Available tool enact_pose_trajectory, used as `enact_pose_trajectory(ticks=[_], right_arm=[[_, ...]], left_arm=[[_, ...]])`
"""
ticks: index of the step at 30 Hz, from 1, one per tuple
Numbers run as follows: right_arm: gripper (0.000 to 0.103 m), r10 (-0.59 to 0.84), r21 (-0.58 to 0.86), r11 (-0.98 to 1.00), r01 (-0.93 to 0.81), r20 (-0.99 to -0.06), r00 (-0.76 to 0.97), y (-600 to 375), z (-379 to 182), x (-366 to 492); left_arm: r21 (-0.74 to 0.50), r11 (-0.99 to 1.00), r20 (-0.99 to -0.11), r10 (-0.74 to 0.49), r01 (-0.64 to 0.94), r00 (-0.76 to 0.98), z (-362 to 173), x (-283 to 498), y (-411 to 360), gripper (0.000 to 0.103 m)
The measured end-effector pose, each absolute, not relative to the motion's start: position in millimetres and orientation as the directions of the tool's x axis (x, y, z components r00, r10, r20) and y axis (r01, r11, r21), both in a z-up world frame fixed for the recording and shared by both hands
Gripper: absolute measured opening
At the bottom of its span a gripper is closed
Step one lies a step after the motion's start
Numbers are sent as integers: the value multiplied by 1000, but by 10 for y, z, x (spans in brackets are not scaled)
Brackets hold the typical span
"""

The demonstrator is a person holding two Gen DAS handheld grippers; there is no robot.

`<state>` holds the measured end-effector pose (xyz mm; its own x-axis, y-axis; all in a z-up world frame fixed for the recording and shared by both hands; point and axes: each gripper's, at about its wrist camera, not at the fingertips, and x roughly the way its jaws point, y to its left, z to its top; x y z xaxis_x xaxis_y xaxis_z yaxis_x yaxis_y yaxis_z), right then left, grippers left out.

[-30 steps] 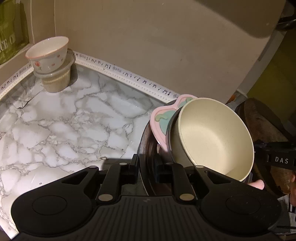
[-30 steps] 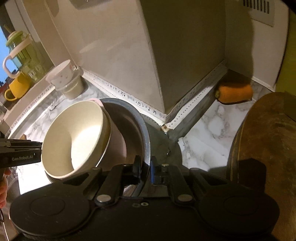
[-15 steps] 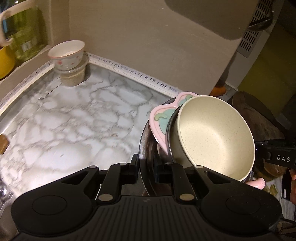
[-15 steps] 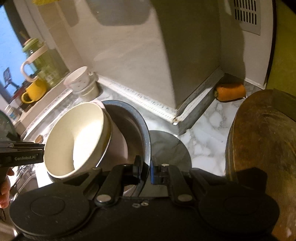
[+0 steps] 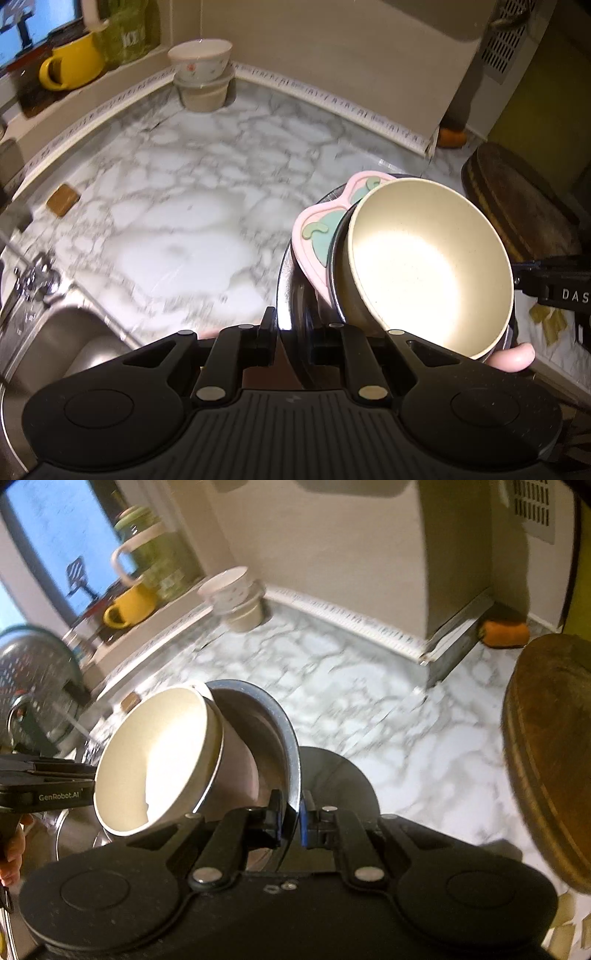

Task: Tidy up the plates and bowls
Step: 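Carry the nested stack with both grippers over the pink plate stack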

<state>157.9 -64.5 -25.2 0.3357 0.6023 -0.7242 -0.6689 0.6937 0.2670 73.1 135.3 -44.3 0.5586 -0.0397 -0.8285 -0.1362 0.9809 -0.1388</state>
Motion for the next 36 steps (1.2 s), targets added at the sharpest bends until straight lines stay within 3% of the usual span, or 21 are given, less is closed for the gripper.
enact_pose_trajectory(ticks=[28, 36], right_arm=[[10, 545, 237, 674, -699, -799, 255, -375, -711, 1218], [16, 527, 227, 684, -693, -811, 255, -327, -747, 1220]], left_arm=[[-99, 982, -863, -4, -162, 506, -841, 369, 1400, 13], [-90, 983, -858, 6, -161, 513, -844, 340, 1377, 14]])
